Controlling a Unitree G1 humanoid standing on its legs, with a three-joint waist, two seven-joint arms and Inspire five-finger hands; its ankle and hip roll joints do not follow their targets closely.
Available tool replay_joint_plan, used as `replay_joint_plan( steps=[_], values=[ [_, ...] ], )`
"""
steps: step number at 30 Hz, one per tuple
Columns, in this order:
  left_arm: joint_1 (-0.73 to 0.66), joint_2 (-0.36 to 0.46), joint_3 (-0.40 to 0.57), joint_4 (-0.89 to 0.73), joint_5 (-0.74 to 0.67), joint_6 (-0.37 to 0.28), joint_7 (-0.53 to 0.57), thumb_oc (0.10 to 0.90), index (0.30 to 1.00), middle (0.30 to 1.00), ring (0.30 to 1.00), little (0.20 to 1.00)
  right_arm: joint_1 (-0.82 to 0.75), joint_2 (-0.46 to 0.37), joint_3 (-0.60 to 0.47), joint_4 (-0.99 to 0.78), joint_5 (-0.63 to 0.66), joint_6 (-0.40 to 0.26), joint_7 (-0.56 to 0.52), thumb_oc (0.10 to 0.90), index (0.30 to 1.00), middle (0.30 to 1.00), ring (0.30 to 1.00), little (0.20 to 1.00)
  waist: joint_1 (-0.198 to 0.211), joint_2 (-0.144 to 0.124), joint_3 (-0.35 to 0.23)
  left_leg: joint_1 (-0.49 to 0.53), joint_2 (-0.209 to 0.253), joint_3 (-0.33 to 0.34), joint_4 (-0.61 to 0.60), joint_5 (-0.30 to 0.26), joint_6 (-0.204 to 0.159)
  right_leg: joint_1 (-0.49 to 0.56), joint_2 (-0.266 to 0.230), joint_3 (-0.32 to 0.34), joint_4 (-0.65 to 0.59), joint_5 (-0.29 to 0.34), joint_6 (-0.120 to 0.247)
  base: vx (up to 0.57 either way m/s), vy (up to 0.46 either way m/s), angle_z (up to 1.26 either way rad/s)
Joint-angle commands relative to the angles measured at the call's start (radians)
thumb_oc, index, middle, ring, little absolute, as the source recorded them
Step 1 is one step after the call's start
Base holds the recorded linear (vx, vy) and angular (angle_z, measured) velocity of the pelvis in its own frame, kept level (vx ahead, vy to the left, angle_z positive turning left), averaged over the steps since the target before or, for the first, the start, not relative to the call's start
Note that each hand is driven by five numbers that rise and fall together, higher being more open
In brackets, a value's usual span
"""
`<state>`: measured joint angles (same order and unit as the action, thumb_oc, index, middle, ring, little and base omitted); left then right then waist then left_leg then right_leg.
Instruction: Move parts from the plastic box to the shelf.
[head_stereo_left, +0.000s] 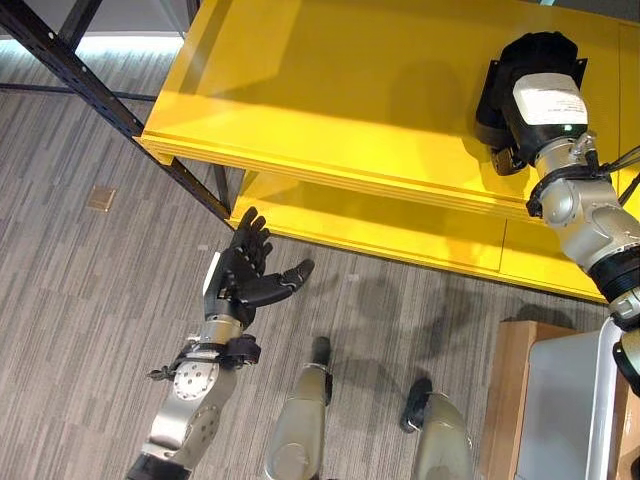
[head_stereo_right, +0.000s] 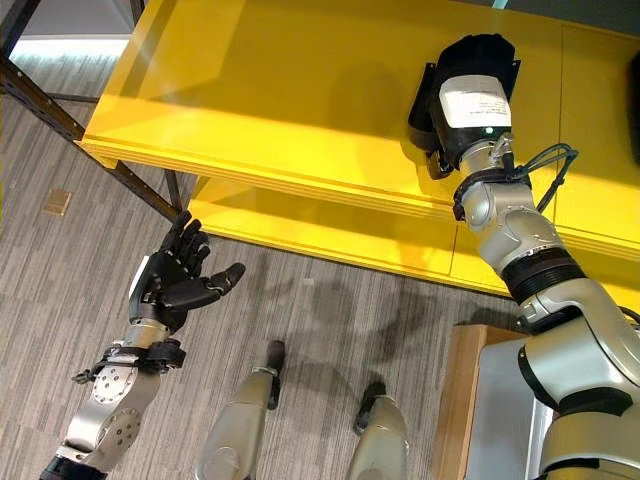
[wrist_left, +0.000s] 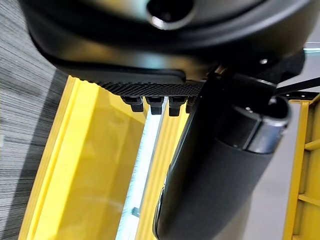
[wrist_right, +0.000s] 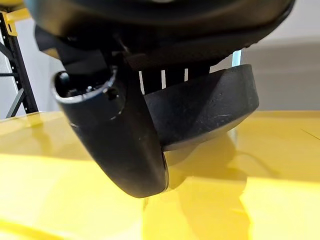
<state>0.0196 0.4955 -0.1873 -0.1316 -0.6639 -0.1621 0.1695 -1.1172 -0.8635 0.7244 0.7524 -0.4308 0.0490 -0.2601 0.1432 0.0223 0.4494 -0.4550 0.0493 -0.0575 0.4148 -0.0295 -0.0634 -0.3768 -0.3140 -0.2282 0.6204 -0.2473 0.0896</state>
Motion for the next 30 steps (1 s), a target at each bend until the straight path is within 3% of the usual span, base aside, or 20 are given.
replay_joint_plan(
  steps=[1,13,21,22,23,25,27,30],
  values=[
    [-0.016,0.025,0.033,-0.157,-0.007,-0.114,-0.004,0.9,1.0,1.0,1.0,1.0,-0.177,-0.039,0.024,0.023,-0.031,0.005,-0.042,0.4,0.3,0.3,0.3,0.3,0.007,-0.008,-0.044,0.032,0.061,-0.042,0.05,-0.093,-0.025,0.069,0.014,0.017,0.019,-0.045,-0.013,0.0,0.0,0.0],
    [-0.019,0.034,0.029,-0.154,-0.003,-0.114,-0.019,0.9,1.0,1.0,1.0,1.0,-0.21,-0.123,0.109,0.097,-0.067,-0.012,-0.012,0.4,0.3,0.3,0.3,0.3,-0.002,-0.001,-0.037,0.03,0.066,-0.039,0.041,-0.084,-0.03,0.056,0.017,0.026,0.017,-0.043,-0.01,0.0,0.0,0.0],
    [-0.007,0.043,0.042,-0.153,-0.01,-0.12,-0.028,0.9,1.0,1.0,1.0,1.0,-0.249,-0.205,0.153,0.056,-0.085,-0.03,-0.016,0.4,0.3,0.3,0.3,0.3,-0.002,0.002,-0.038,0.031,0.068,-0.038,0.032,-0.079,-0.032,0.048,0.019,0.028,0.019,-0.043,-0.009,0.01,-0.005,0.0],
    [-0.002,0.044,0.045,-0.152,-0.011,-0.121,-0.028,0.9,1.0,1.0,1.0,1.0,-0.251,-0.218,0.16,0.048,-0.094,-0.032,-0.02,0.4,0.3,0.3,0.3,0.3,-0.002,0.0,-0.041,0.042,0.069,-0.038,0.034,-0.102,-0.038,0.057,0.021,0.035,0.022,-0.066,-0.004,0.0,0.0,0.0],
    [-0.001,0.045,0.044,-0.153,-0.013,-0.123,-0.032,0.9,1.0,1.0,1.0,1.0,-0.263,-0.237,0.174,0.039,-0.106,-0.035,-0.018,0.4,0.3,0.3,0.3,0.3,-0.001,0.003,-0.041,0.032,0.066,-0.037,0.028,-0.078,-0.033,0.046,0.017,0.029,0.018,-0.045,-0.009,0.09,-0.047,0.0],
    [-0.001,0.047,0.045,-0.151,-0.013,-0.124,-0.032,0.9,1.0,1.0,1.0,1.0,-0.276,-0.25,0.192,0.022,-0.116,-0.04,-0.018,0.4,0.3,0.3,0.3,0.3,-0.001,0.003,-0.044,0.041,0.067,-0.04,0.031,-0.1,-0.039,0.056,0.017,0.034,0.024,-0.068,-0.003,0.01,-0.012,-0.02],
    [0.0,0.051,0.047,-0.153,-0.012,-0.127,-0.032,0.9,1.0,1.0,1.0,1.0,-0.285,-0.263,0.201,0.005,-0.124,-0.044,-0.017,0.4,0.3,0.3,0.3,0.3,-0.001,0.007,-0.041,0.03,0.066,-0.039,0.028,-0.076,-0.035,0.044,0.015,0.029,0.022,-0.047,-0.009,-0.04,0.002,-0.02],
    [0.004,0.055,0.05,-0.152,-0.014,-0.128,-0.031,0.9,1.0,1.0,1.0,1.0,-0.298,-0.272,0.214,-0.002,-0.127,-0.046,-0.019,0.4,0.3,0.3,0.3,0.3,0.001,0.006,-0.041,0.037,0.068,-0.04,0.034,-0.101,-0.041,0.05,0.017,0.035,0.031,-0.072,-0.004,0.05,-0.034,-0.01]
  ],
)
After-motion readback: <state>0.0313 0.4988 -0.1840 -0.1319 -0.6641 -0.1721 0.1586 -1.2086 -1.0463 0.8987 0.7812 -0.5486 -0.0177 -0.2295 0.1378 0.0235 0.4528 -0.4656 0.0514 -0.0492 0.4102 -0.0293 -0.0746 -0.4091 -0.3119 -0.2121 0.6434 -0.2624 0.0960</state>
